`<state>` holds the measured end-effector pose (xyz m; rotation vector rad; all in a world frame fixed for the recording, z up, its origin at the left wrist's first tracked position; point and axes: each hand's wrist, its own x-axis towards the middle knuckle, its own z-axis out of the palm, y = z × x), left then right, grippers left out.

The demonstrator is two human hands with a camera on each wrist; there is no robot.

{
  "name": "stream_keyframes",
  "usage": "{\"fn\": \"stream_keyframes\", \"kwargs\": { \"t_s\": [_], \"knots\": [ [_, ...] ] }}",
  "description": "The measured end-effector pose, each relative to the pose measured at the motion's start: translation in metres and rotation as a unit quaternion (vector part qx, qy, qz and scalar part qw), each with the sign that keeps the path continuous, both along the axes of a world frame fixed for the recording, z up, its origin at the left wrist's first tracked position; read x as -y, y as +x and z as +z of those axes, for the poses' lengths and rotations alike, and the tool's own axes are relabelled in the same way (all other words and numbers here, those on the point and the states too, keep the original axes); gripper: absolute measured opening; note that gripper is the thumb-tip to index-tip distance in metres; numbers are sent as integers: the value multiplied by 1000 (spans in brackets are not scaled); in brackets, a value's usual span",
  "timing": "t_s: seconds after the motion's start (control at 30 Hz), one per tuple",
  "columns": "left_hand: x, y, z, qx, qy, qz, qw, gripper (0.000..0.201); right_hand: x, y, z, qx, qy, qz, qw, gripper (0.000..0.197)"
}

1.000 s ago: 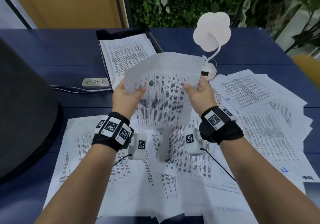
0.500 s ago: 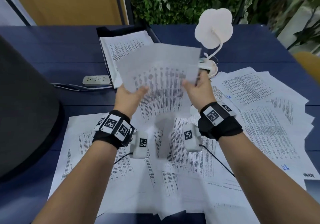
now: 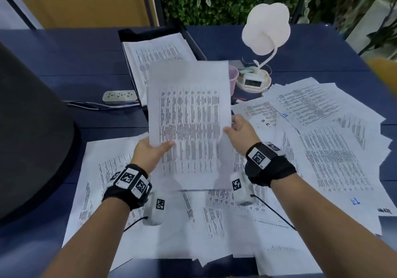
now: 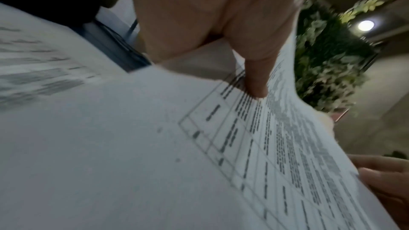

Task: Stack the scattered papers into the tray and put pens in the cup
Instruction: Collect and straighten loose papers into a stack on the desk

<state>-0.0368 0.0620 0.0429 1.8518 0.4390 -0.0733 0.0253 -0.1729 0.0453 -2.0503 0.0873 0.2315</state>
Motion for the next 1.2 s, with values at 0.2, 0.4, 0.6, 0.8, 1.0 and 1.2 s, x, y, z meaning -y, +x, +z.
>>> {"fn": "stream_keyframes", "kwargs": {
  "t_s": [0.2, 0.4, 0.6, 0.8, 1.0, 1.2],
  "knots": [
    [-37, -24, -54, -123, 96, 45, 987, 58, 0, -43, -55, -119, -179, 121, 969, 49],
    [-71, -27, -76, -183, 177, 54, 966, 64, -5, -64, -76, -59, -379, 233, 894, 76],
    [-90, -27, -79, -243, 195, 15, 950, 86, -11, -97, -83, -46, -443, 352, 823, 116],
    [-91, -31, -79, -238, 198, -2, 951, 91, -26, -113, -71, -69, -452, 342, 821, 100],
    [-90, -36, -74, -238, 203, -24, 950, 94, -37, -117, -63, -38, -470, 216, 855, 51],
    [-92, -35, -70, -227, 185, -54, 955, 69, -40, -102, -46, 2, -333, 120, 935, 25]
  ]
}}
